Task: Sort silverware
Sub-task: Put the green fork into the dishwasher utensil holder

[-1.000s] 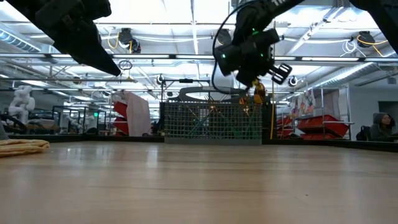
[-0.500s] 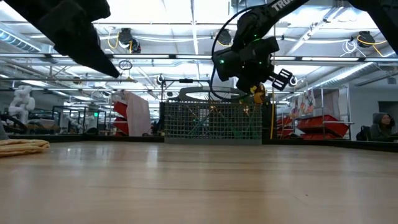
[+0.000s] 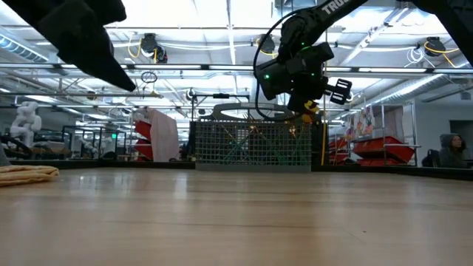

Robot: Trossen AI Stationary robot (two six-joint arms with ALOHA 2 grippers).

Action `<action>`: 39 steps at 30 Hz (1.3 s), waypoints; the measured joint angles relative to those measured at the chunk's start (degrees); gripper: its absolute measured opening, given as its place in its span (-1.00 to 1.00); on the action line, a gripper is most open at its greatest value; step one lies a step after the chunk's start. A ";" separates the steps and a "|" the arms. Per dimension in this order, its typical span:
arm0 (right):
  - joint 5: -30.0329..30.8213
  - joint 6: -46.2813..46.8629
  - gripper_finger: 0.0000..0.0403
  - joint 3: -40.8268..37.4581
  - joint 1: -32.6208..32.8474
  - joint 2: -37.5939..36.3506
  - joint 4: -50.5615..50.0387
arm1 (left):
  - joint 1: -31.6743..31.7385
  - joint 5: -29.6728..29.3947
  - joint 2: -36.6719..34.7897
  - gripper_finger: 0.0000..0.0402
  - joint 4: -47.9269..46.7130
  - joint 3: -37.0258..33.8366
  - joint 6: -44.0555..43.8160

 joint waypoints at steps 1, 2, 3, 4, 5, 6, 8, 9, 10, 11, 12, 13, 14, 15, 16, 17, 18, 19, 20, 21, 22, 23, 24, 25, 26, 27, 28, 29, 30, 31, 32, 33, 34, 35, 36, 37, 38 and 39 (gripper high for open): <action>-0.16 0.01 -1.00 0.00 0.00 0.00 0.04 | 0.00 -0.02 -0.46 -0.95 0.10 0.04 -0.02; -0.16 0.02 -1.00 0.00 0.00 0.00 0.02 | 0.00 -0.05 -0.94 -0.95 0.08 0.17 -0.02; -0.27 -0.05 -1.00 0.00 -0.04 0.00 0.07 | 0.02 -0.10 -1.56 -0.95 0.10 0.34 -0.02; -0.39 -0.13 -1.00 0.00 -0.04 0.00 0.07 | 0.04 -0.32 -2.26 -0.95 0.12 0.56 -0.02; -0.40 -0.14 -1.00 0.00 -0.04 0.00 0.07 | 0.04 -0.48 -2.90 -0.95 0.19 0.81 0.00; -0.42 -0.16 -1.00 0.08 -0.04 0.00 0.04 | 0.04 -0.50 -3.65 -0.95 0.33 0.96 0.02; -0.49 -0.25 -1.00 0.64 -0.04 0.00 0.09 | 0.04 -0.50 -5.15 -0.95 0.10 1.07 0.02; -0.55 -0.48 -1.00 1.09 -0.04 0.00 -0.05 | 0.04 -0.52 -5.94 -0.95 0.10 1.20 0.02; -0.58 -0.60 -1.00 1.78 -0.04 0.00 -0.32 | 0.04 -0.52 -6.86 -0.95 0.11 1.25 0.04; -0.61 -0.60 -1.00 2.70 -0.04 0.00 -0.46 | 0.04 -0.53 -7.77 -0.95 0.00 1.25 0.04; -0.60 -0.45 -1.00 3.89 -0.04 0.00 -0.75 | 0.04 -0.57 -8.65 -0.95 -0.03 1.25 0.04; -0.61 -0.36 -1.00 5.15 -0.04 0.00 -1.16 | 0.00 -0.60 -9.42 -0.95 -0.03 1.27 0.04; -0.67 -0.36 -1.00 6.58 0.00 0.00 -1.29 | 0.00 -0.59 -10.29 -0.95 -0.16 1.27 0.04; -0.80 -0.46 -1.00 8.11 0.07 0.00 -1.22 | 0.00 -0.61 -11.06 -0.95 -0.36 1.25 0.07; -0.87 -0.86 -1.00 9.44 0.18 0.00 -1.25 | 0.00 -0.64 -11.78 -0.95 -0.35 1.26 0.17; -1.40 -1.61 -1.00 10.81 0.23 0.00 -1.26 | 0.00 -0.66 -12.46 -0.95 -0.37 1.27 0.39; -2.22 -2.88 -1.00 12.11 0.24 0.00 -1.20 | 0.00 -0.65 -13.15 -0.95 -0.63 1.27 0.56; -2.96 -4.55 -1.00 13.18 0.24 0.00 -1.22 | 0.00 -0.65 -13.80 -0.95 -0.96 1.27 0.93; -3.99 -6.56 -1.00 14.14 0.23 0.00 -1.20 | 0.00 -0.63 -14.51 -0.95 -1.00 1.27 1.60; -5.31 -8.94 -1.00 14.99 0.12 0.00 -1.20 | 0.00 -0.56 -15.28 -0.95 -1.05 1.27 1.95; -6.76 -11.68 -1.00 15.71 0.01 0.00 -1.18 | 0.00 -0.50 -16.14 -0.95 -1.41 1.27 2.37; -7.85 -13.80 -1.00 16.39 -0.09 0.00 -1.19 | 0.00 -0.40 -16.88 -0.95 -1.67 1.27 3.01; -8.61 -15.55 -1.00 16.84 -0.22 0.00 -0.65 | 0.00 -0.13 -17.70 -0.95 -1.64 1.27 3.07; -9.12 -17.37 -1.00 17.12 -0.34 0.00 0.66 | 0.00 0.19 -18.54 -0.95 -1.67 1.27 3.08; -9.44 -18.70 -1.00 17.27 -0.41 0.00 2.52 | 0.00 0.63 -19.40 -0.95 -1.81 1.27 3.09; -9.64 -19.95 -1.00 17.27 -0.46 0.00 4.42 | 0.00 1.13 -20.14 -0.95 -1.85 1.27 3.08; -9.81 -21.04 -1.00 17.27 -0.54 0.00 5.92 | 0.00 1.59 -20.90 -0.95 -1.86 1.27 3.10; -10.11 -22.14 -1.00 17.27 -0.60 0.00 7.41 | 0.00 2.00 -21.62 -0.95 -2.08 1.27 3.13; -10.96 -23.39 -1.00 17.27 -0.69 0.00 8.78 | 0.00 2.16 -22.30 -0.95 -2.34 1.27 3.13; -12.14 -24.81 -1.00 17.27 -0.79 0.00 9.85 | 0.00 2.16 -22.93 -0.95 -2.37 1.27 3.14; -12.98 -26.40 -1.00 17.27 -0.79 0.00 10.77 | 0.00 2.16 -23.54 -0.95 -2.42 1.27 3.15; -13.47 -27.97 -1.00 17.27 -0.76 0.14 12.05 | 0.00 2.16 -24.07 -0.95 -2.62 1.27 3.19; -13.94 -29.20 -1.00 17.27 -0.76 0.32 13.31 | 0.00 2.16 -24.49 -0.95 -2.90 1.27 3.18; -14.33 -30.01 -1.00 17.27 -0.76 0.41 14.18 | 0.00 2.16 -24.85 -0.95 -3.09 1.27 3.18; -14.46 -30.90 -1.00 17.27 -0.76 0.48 14.76 | 0.00 2.16 -25.19 -0.95 -3.24 1.27 3.18; -14.67 -31.74 -1.00 17.27 -0.75 0.77 15.59 | 0.00 2.16 -25.49 -0.95 -3.29 1.27 3.17; -15.43 -32.61 -1.00 17.27 -0.75 0.90 16.28 | 0.00 2.16 -25.73 -0.95 -3.29 1.27 3.19; -16.33 -33.17 -1.00 17.27 -0.76 1.05 16.61 | 0.00 2.17 -25.87 -0.95 -3.29 1.27 3.19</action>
